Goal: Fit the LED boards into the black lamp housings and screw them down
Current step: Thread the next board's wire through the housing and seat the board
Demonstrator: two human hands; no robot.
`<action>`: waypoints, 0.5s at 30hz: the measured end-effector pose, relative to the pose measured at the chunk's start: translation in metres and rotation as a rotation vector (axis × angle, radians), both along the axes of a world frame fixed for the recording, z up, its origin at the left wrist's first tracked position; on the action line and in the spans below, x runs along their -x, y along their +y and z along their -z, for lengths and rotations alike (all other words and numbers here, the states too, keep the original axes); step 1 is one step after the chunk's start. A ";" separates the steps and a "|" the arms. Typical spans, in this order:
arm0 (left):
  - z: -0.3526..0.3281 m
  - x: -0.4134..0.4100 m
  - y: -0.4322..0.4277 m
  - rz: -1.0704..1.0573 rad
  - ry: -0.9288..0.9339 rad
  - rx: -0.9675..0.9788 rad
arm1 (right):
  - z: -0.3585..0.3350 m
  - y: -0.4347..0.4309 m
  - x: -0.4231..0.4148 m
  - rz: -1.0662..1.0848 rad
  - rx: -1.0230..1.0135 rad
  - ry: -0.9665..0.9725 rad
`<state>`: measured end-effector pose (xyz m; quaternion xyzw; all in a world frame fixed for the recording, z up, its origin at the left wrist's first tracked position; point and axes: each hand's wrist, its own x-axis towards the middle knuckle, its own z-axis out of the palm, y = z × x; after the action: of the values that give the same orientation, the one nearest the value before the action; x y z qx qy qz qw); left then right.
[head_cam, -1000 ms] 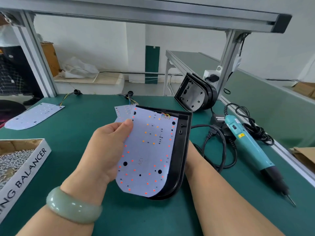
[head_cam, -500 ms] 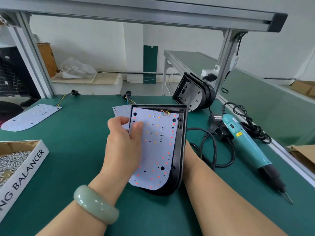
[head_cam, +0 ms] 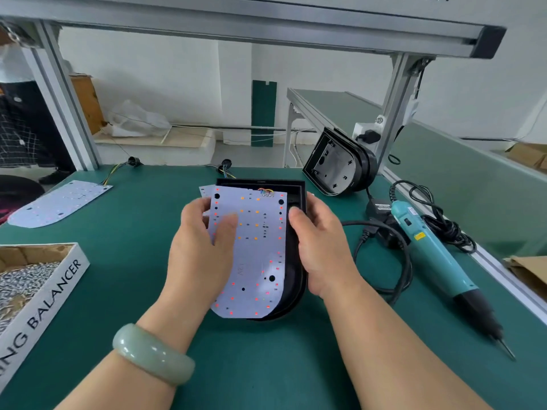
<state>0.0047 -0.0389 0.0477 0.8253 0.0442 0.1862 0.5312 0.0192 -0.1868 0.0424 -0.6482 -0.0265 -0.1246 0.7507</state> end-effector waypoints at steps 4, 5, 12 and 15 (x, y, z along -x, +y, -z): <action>0.001 0.005 -0.001 -0.055 -0.194 -0.212 | 0.003 -0.001 -0.003 0.061 -0.026 0.011; 0.000 0.005 -0.003 -0.068 -0.237 -0.206 | 0.004 0.001 -0.003 0.057 -0.017 -0.002; -0.008 0.002 -0.001 -0.037 -0.213 0.201 | 0.005 0.006 -0.002 0.019 0.002 -0.059; -0.010 -0.001 -0.003 -0.048 -0.230 0.159 | 0.003 0.006 -0.001 -0.024 0.028 -0.084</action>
<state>0.0056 -0.0419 0.0574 0.7526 0.0175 0.2881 0.5919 0.0207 -0.1805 0.0393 -0.6525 -0.0674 -0.1426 0.7412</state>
